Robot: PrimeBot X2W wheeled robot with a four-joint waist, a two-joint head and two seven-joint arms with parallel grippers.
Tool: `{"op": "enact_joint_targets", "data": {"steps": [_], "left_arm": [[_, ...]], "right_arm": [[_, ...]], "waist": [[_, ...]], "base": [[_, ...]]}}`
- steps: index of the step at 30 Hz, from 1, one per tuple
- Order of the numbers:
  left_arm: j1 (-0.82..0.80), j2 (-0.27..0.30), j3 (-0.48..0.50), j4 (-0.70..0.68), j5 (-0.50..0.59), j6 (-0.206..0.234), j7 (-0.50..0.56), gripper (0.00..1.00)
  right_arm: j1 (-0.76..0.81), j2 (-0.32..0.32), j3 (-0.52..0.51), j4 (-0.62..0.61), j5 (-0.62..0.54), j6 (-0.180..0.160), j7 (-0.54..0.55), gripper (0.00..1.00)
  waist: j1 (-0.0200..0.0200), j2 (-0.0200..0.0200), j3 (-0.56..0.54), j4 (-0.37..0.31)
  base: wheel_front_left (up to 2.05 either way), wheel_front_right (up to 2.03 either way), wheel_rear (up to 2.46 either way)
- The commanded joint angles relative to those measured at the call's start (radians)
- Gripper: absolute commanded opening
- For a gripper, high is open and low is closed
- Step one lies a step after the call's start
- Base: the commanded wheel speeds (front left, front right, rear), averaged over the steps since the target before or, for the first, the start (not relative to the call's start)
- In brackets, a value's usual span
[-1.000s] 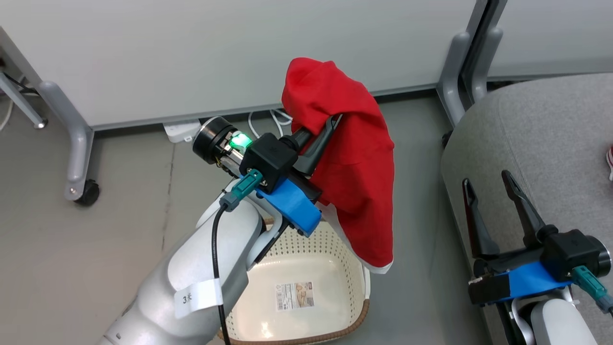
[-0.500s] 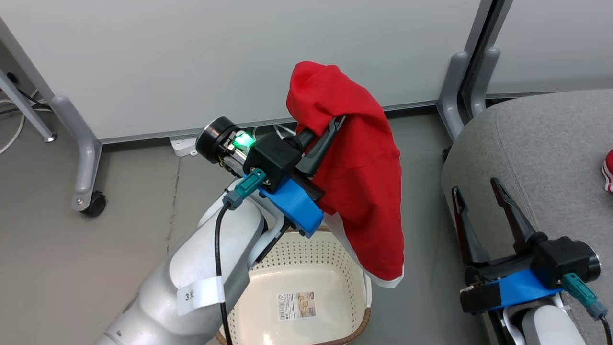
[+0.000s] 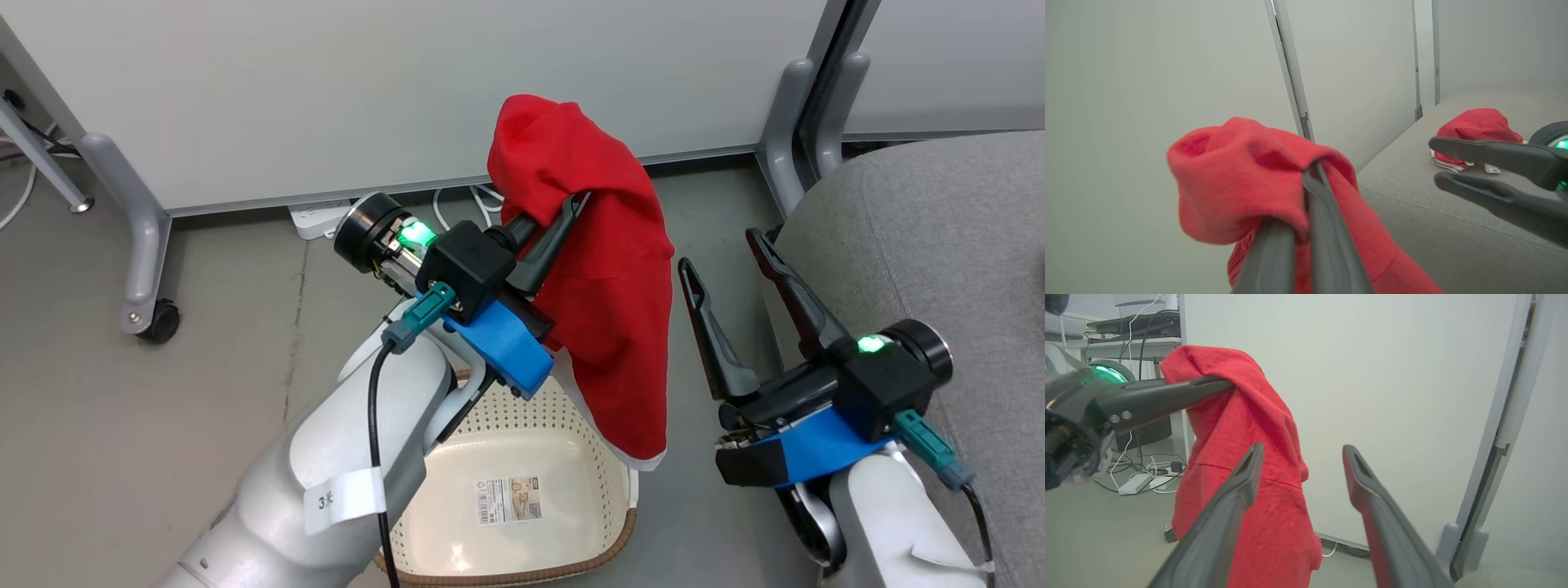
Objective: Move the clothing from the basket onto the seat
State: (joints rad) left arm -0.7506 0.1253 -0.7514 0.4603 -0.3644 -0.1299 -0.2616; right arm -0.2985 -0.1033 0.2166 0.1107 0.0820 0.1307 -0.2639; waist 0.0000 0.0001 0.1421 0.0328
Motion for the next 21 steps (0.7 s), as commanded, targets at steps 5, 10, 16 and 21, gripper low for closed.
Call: {"op": "enact_joint_targets", "data": {"steps": [5, 10, 16, 21], "left_arm": [[-0.021, -0.008, -0.001, -0.001, 0.008, -0.001, -0.005, 0.00], [-0.042, -0.021, -0.009, -0.001, 0.007, -0.001, -0.005, 0.00], [-0.061, -0.037, -0.020, -0.008, 0.010, -0.001, -0.005, 0.00], [-0.076, -0.050, -0.036, -0.018, 0.009, -0.001, -0.005, 0.00]], "right_arm": [[-0.068, 0.003, 0.057, 0.038, -0.009, 0.000, -0.001, 1.00], [-0.142, 0.018, 0.094, 0.102, -0.001, 0.000, -0.001, 1.00], [-0.221, 0.031, 0.120, 0.184, -0.021, 0.000, -0.001, 1.00], [-0.272, 0.043, 0.109, 0.259, -0.048, 0.000, -0.001, 1.00]], "waist": [[0.0000, -0.0001, 0.020, 0.009], [0.0000, -0.0001, 0.041, 0.024], [0.0000, -0.0001, 0.060, 0.036], [0.0000, -0.0001, 0.070, 0.047]], "base": [[0.00, 0.00, 0.00], [0.00, 0.00, 0.00], [0.00, 0.00, 0.00], [0.00, 0.00, 0.00]]}}
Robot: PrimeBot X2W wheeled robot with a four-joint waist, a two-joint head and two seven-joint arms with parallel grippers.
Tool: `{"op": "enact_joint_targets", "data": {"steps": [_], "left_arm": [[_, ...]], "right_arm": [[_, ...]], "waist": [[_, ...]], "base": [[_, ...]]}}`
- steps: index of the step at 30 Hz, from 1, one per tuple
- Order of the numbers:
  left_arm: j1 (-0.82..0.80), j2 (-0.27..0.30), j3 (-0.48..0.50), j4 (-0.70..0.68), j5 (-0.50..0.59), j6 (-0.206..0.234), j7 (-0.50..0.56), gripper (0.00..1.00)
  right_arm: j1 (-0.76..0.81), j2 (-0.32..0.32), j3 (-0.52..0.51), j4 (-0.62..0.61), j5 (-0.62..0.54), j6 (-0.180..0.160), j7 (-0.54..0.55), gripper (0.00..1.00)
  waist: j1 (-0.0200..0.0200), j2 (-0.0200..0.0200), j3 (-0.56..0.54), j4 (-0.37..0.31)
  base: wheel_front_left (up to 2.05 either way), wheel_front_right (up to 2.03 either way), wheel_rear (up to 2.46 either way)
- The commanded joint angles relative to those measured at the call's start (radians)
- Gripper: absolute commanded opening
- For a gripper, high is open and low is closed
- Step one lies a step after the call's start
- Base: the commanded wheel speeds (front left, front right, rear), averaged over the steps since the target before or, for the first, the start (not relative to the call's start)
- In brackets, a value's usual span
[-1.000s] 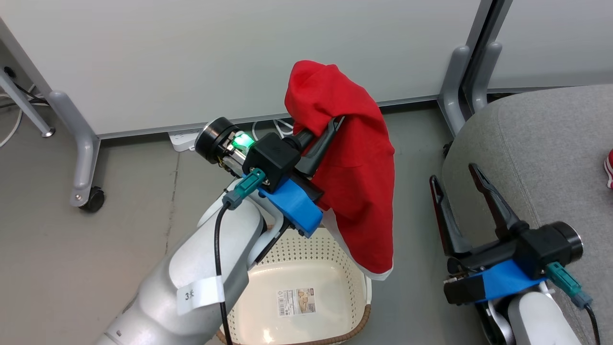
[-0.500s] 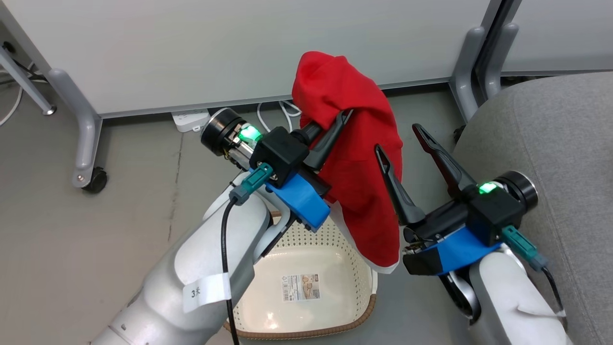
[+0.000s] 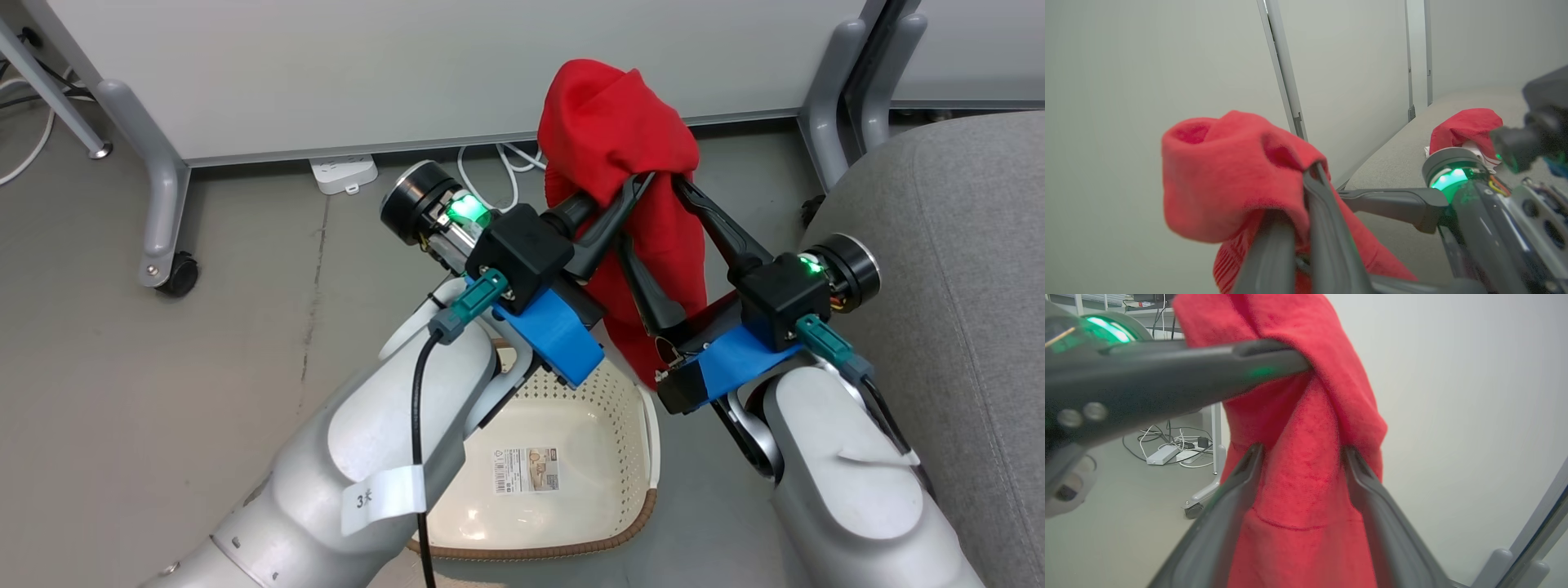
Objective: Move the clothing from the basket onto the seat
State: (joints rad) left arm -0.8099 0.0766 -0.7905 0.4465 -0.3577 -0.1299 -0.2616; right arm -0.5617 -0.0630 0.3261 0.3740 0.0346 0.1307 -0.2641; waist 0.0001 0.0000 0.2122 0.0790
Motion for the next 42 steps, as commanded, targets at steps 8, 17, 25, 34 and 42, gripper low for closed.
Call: {"op": "enact_joint_targets", "data": {"steps": [8, 17, 25, 34, 42], "left_arm": [[-0.029, -0.012, -0.018, -0.013, -0.007, -0.001, -0.005, 0.00], [-0.025, -0.015, -0.015, -0.011, -0.006, -0.001, -0.005, 0.00], [-0.017, -0.015, -0.012, -0.008, -0.003, -0.001, -0.005, 0.00], [-0.006, -0.012, 0.000, 0.004, 0.006, 0.000, -0.005, 1.00], [0.003, -0.013, 0.011, 0.014, 0.025, 0.000, -0.005, 1.00]], "right_arm": [[-0.068, 0.011, -0.011, 0.116, -0.021, 0.000, 0.000, 0.34], [-0.088, 0.013, -0.004, 0.146, 0.002, 0.000, -0.001, 0.00], [-0.084, 0.014, 0.002, 0.142, 0.016, 0.000, -0.001, 0.00], [-0.077, 0.014, 0.010, 0.135, 0.031, 0.000, -0.001, 0.00], [-0.077, 0.013, -0.001, 0.120, 0.047, 0.000, -0.001, 0.00]], "waist": [[-0.0001, 0.0000, 0.005, 0.014], [-0.0001, 0.0000, 0.001, 0.016], [-0.0001, 0.0000, -0.003, 0.015], [-0.0001, 0.0000, -0.006, 0.014], [-0.0001, 0.0000, 0.003, 0.007]], "base": [[0.00, 0.00, 0.00], [0.00, 0.00, 0.00], [0.00, 0.00, 0.00], [0.00, 0.00, 0.00], [0.00, 0.00, 0.00]]}}
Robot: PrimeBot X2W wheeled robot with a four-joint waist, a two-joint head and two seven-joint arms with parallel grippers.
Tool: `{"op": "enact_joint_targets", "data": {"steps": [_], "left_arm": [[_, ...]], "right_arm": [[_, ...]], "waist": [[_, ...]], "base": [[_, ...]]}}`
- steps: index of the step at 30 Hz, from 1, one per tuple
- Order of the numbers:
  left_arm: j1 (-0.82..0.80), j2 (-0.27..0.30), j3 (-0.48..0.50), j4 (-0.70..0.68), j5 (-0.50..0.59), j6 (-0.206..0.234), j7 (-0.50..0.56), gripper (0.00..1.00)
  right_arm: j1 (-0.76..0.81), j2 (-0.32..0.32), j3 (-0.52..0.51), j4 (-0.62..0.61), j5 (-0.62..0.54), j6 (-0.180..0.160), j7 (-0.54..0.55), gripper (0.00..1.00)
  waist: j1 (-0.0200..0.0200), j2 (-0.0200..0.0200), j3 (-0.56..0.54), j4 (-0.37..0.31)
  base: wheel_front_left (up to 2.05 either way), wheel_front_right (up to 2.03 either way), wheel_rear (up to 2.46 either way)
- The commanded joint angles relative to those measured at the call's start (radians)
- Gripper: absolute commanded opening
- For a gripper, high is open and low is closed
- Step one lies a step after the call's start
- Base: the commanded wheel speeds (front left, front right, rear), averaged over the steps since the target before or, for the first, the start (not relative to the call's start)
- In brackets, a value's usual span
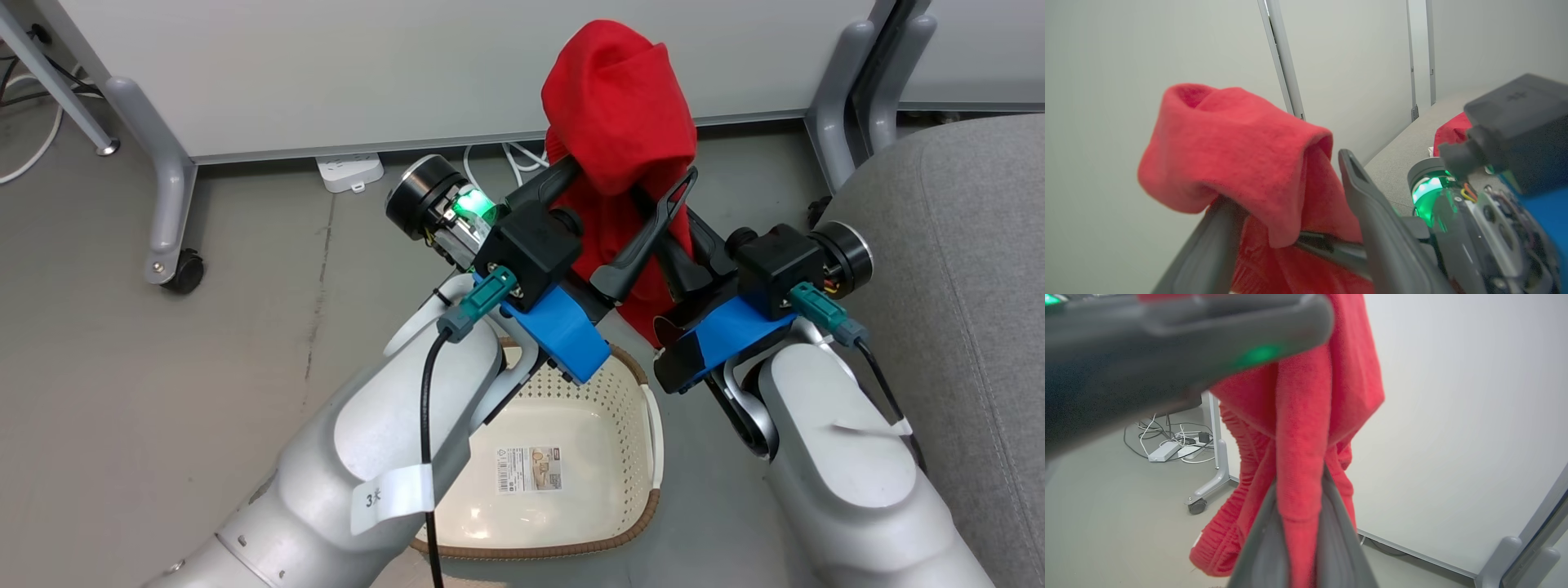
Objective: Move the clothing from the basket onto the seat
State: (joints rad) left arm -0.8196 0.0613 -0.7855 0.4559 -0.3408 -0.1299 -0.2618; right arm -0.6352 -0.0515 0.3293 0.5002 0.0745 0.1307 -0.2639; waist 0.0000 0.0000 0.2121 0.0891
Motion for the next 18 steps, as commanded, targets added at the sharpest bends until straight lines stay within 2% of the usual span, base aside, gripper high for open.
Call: {"op": "enact_joint_targets", "data": {"steps": [1, 9, 18], "left_arm": [[0.014, 0.004, 0.007, 0.007, 0.009, 0.000, -0.005, 1.00], [0.020, 0.020, 0.000, 0.011, 0.017, 0.000, -0.005, 1.00], [0.024, 0.042, -0.029, 0.006, 0.019, -0.001, -0.005, 1.00]], "right_arm": [[-0.003, 0.002, -0.007, -0.010, 0.013, 0.000, -0.001, 0.00], [0.000, 0.001, -0.029, -0.044, 0.032, 0.000, -0.001, 0.00], [0.029, 0.001, -0.123, -0.099, 0.022, 0.000, -0.001, 0.00]], "waist": [[0.0000, 0.0000, 0.005, -0.006], [0.0000, 0.0000, 0.027, -0.047], [0.0000, 0.0000, 0.078, -0.137]], "base": [[0.00, 0.00, 0.00], [0.00, 0.00, 0.00], [0.00, 0.00, 0.00]]}}
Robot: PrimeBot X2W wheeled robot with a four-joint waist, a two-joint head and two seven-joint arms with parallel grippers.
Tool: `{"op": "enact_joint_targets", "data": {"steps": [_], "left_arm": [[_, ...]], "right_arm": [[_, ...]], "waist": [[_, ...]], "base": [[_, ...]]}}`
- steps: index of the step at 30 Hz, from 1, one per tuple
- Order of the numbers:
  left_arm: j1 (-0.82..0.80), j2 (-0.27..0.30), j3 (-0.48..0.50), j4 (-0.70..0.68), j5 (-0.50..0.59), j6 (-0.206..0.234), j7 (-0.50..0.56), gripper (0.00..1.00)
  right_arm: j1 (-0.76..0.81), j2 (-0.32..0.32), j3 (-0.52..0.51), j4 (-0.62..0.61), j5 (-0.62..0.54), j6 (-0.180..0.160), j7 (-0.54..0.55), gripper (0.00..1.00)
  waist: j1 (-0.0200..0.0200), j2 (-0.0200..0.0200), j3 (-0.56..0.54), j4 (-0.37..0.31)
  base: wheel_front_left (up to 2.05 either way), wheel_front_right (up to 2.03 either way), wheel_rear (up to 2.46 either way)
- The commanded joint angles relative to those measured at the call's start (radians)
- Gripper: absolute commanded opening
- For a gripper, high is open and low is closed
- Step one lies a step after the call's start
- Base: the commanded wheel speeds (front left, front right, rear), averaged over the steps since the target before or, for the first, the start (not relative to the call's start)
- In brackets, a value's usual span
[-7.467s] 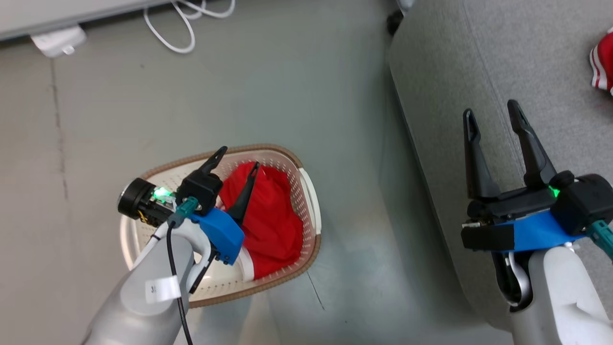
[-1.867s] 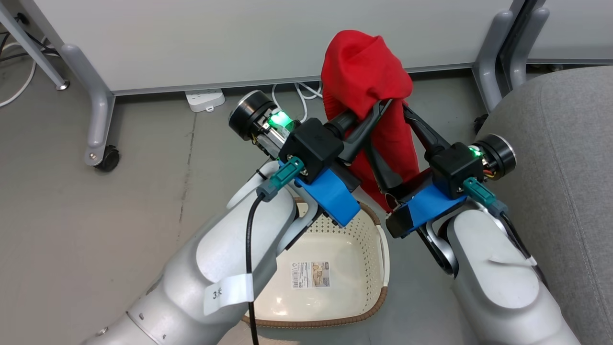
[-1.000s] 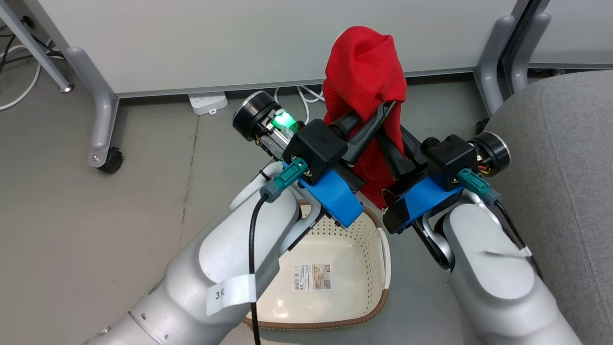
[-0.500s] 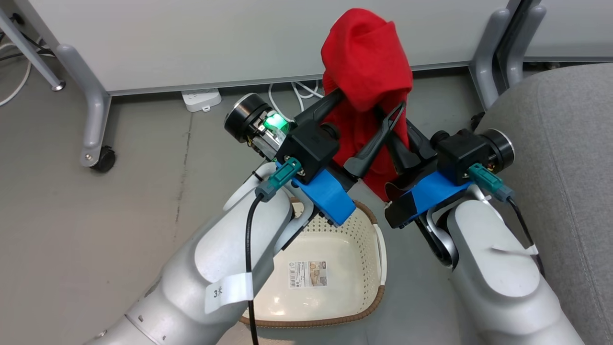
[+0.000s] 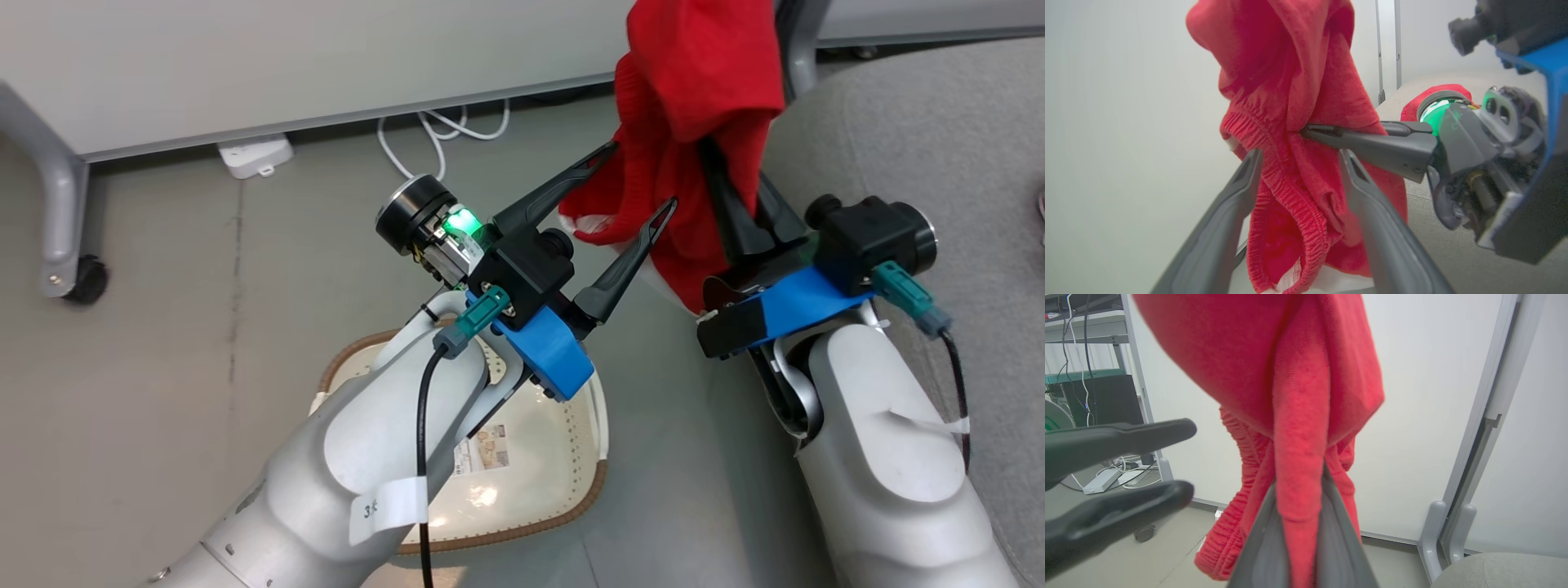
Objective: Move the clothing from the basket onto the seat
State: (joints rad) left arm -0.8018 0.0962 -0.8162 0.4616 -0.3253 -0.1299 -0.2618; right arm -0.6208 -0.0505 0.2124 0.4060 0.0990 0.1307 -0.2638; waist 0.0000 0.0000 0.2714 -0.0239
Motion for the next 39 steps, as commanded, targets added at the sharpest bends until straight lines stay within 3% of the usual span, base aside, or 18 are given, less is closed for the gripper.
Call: {"op": "enact_joint_targets", "data": {"steps": [1, 23, 39], "left_arm": [[0.006, 0.008, -0.003, -0.002, 0.004, -0.001, -0.005, 1.00], [-0.009, 0.054, -0.103, -0.021, 0.014, -0.001, -0.005, 1.00], [-0.013, 0.072, -0.153, -0.009, 0.001, -0.001, -0.005, 1.00]], "right_arm": [[0.018, 0.000, -0.018, -0.013, -0.005, 0.000, -0.001, 0.00], [0.137, 0.001, -0.296, -0.181, -0.006, 0.000, -0.001, 0.00], [0.240, 0.001, -0.360, -0.207, 0.037, 0.000, -0.001, 0.00]], "waist": [[0.0000, 0.0000, 0.025, -0.034], [0.0000, 0.0000, 0.136, -0.290], [0.0000, 0.0000, 0.172, -0.357]], "base": [[0.00, 0.00, 0.00], [0.00, 0.00, 0.00], [0.00, 0.00, 0.00]]}}
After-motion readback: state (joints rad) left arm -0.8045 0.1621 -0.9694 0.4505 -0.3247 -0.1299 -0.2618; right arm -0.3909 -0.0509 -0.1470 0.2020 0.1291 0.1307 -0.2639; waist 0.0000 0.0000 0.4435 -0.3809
